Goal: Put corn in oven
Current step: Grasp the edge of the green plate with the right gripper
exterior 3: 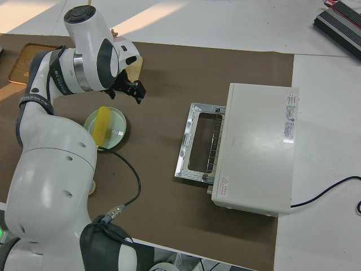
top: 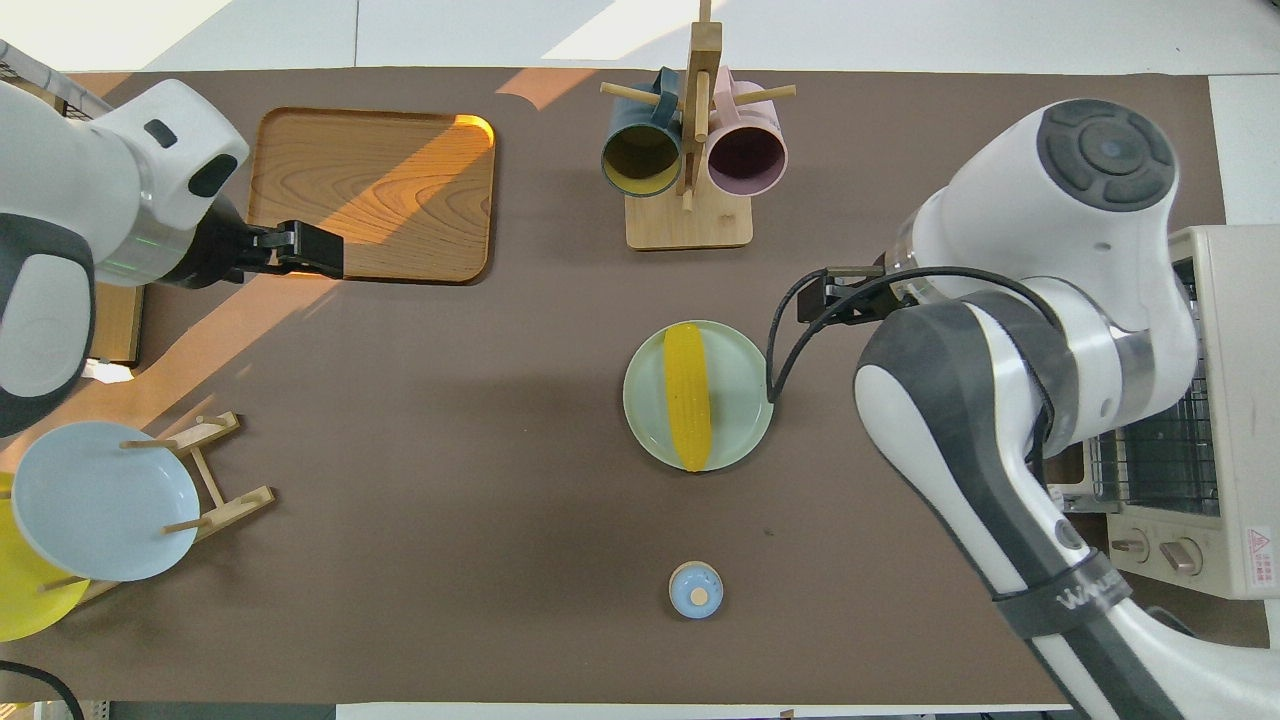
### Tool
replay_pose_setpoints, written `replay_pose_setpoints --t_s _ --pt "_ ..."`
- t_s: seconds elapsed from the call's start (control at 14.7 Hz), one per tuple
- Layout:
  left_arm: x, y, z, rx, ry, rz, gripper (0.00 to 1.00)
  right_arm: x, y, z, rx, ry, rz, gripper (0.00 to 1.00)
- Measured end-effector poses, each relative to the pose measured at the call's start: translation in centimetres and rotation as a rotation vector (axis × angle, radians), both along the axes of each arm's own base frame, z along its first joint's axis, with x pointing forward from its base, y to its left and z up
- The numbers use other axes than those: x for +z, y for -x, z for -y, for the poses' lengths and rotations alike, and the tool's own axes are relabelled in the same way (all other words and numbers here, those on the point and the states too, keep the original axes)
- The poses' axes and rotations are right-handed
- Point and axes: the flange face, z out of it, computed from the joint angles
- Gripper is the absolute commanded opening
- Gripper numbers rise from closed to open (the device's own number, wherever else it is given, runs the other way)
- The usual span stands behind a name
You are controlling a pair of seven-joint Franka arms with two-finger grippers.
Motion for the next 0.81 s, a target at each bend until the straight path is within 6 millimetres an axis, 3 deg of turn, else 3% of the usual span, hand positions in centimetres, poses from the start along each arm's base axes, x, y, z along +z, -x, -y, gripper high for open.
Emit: replay_pose_setpoints --t_s 0.2,0.41,0.61,0.68,0.81 --pt "3.0 1.4 -0.8 -0.017 -0.053 -0.026 1.0 -1.2 0.9 -5.5 -0.03 -0.012 0.036 1.0" --pt "5.1 3.3 -1.3 -0.018 -0.066 -0.048 1.0 -3.5 3.7 -14.0 -0.033 0.008 0.047 1.0" --pt "5.7 3.9 -2.3 -0.002 -0.072 -0.063 1.0 -7.7 5.6 -22.3 -0.036 0.07 0.088 1.0" --pt "5.6 3.9 -2.5 0.001 -0.072 -0.066 1.0 -9.5 5.8 -24.1 -0.04 0.063 0.101 1.0" --pt "5.3 3.9 -2.5 -0.003 -0.072 -0.067 1.0 -12.7 5.4 -25.2 -0.042 0.056 0.104 0.99"
